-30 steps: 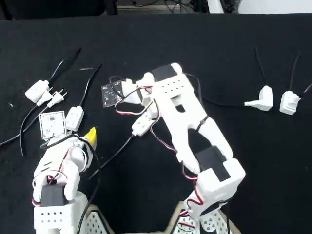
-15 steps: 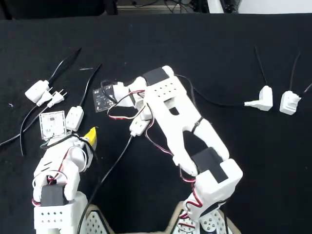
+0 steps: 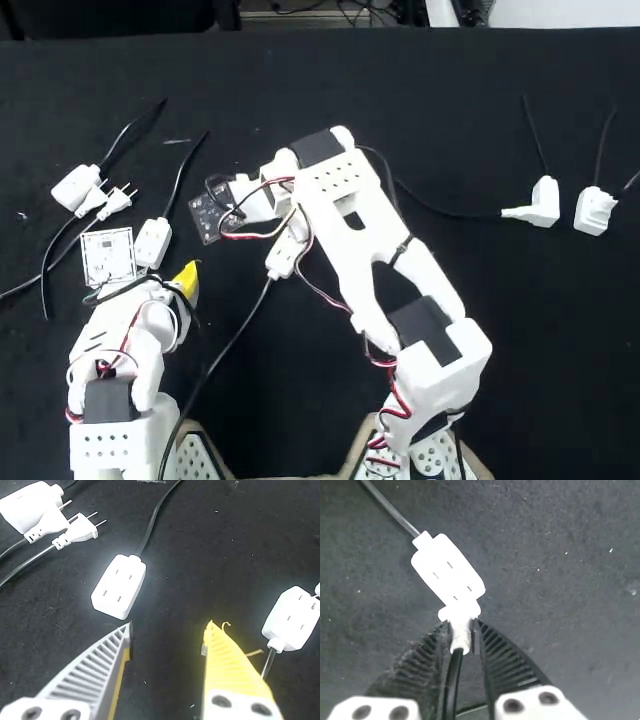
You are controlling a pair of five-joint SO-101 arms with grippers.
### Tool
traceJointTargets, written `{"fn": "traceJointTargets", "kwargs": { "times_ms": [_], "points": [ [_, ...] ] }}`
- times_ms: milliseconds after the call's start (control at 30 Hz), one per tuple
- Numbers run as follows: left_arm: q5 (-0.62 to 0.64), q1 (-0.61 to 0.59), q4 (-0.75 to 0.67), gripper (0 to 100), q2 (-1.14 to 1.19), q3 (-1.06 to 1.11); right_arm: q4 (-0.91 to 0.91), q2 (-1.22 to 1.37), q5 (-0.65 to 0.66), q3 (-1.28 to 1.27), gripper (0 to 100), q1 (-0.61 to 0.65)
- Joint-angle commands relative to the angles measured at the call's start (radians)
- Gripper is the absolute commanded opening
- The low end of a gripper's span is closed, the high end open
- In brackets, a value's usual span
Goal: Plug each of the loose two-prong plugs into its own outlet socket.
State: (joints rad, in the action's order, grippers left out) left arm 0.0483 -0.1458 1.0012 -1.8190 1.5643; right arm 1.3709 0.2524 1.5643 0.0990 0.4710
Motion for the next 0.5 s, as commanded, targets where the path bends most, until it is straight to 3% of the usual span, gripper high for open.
{"fn": "traceJointTargets", "kwargs": {
  "times_ms": [0,467],
  "points": [
    [0.009,-0.01,-0.017,23,-0.003,-0.015,0.006,-0.005,0.02,0.067,1.0,0.015],
    [0.009,-0.01,-0.017,23,-0.003,-0.015,0.0,0.05,0.021,0.07,1.0,0.012]
  ]
}}
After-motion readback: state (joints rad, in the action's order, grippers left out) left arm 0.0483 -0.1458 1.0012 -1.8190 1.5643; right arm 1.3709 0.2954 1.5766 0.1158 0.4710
